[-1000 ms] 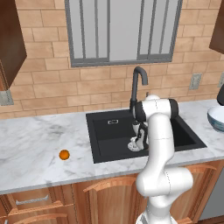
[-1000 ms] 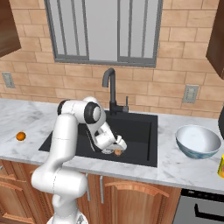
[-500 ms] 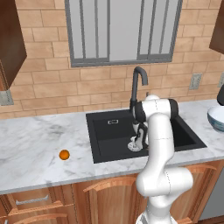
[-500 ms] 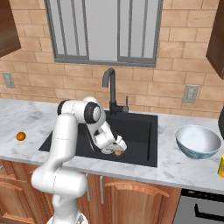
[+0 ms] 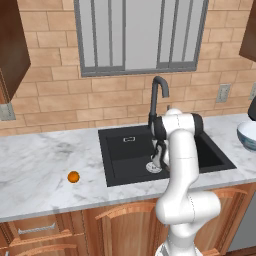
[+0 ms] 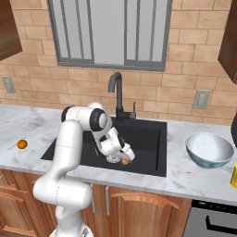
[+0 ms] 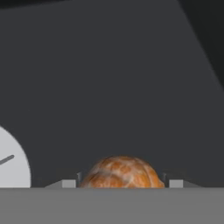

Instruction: Remove the tangerine and tangerine from the sink. Then move the bowl and cup from the counter to the sink for washing.

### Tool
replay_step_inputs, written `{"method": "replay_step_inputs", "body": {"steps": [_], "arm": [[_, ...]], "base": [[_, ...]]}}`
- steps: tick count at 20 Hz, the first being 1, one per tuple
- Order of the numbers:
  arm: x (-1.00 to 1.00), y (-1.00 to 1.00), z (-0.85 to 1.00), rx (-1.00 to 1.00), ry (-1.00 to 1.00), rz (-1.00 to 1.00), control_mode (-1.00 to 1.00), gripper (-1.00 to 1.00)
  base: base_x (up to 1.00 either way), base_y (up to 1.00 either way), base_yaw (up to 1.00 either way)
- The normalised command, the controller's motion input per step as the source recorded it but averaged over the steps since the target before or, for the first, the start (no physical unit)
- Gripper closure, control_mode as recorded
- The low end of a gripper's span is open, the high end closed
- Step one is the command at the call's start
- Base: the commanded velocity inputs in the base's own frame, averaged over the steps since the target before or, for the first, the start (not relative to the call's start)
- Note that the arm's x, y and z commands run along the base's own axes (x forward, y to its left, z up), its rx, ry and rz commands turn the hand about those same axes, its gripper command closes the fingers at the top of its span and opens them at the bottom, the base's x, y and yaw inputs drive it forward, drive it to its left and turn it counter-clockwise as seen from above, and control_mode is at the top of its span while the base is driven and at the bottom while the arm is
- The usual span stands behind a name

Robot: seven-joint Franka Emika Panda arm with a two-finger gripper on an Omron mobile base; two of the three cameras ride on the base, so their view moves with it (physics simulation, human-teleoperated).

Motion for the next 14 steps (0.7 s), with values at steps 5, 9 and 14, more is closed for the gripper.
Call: {"method": "replay_step_inputs", "body": {"steps": [5, 9, 14], "arm": [[0.0, 0.0, -0.11, 0.0, 0.0, -0.13, -1.0, 1.0], [0.0, 0.03, -0.02, 0.0, 0.0, -0.12, -1.0, 1.0], [-0.07, 0.16, 0.0, 0.0, -0.02, -0.09, -1.0, 1.0]], "base": [[0.0, 0.0, 0.0], [0.0, 0.0, 0.0], [0.0, 0.0, 0.0]]}}
